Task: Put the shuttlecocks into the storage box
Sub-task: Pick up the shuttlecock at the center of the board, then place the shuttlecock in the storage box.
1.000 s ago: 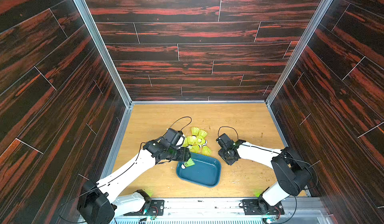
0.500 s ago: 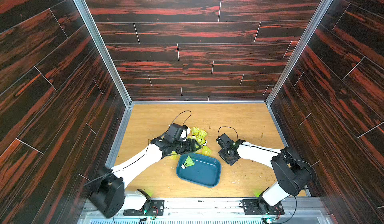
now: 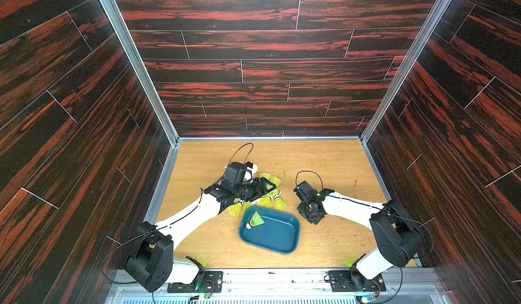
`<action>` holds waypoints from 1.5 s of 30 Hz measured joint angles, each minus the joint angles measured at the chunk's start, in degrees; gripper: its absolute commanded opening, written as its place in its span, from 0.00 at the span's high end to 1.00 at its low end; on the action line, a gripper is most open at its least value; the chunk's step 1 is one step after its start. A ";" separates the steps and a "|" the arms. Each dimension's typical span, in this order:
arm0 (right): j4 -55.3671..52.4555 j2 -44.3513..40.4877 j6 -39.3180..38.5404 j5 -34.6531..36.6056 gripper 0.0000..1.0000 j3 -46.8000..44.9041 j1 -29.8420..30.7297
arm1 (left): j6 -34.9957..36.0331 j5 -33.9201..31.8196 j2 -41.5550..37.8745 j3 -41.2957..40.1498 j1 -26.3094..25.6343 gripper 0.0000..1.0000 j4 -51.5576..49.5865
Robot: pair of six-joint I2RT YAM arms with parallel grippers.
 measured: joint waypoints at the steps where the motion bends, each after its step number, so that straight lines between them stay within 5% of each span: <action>1: -0.70 -0.66 -0.37 0.48 0.75 0.61 0.35 | -0.13 0.02 0.00 -0.26 0.00 0.27 0.02; 9: -7.78 -8.00 -4.35 6.73 0.73 8.35 9.94 | 0.04 -1.11 -2.86 -2.38 0.02 0.28 -3.17; 22: -15.39 -6.43 -2.60 7.56 0.72 14.84 33.20 | 2.78 -3.21 -22.95 -12.00 0.07 0.29 -19.58; 30: -14.75 -1.40 -0.35 1.53 0.72 11.93 34.75 | 5.38 -1.55 -27.02 -13.38 -0.61 0.30 -28.24; 45: -12.37 6.01 0.44 -1.88 0.72 10.49 32.61 | 0.22 -3.37 -27.26 -17.03 -9.42 0.30 -23.89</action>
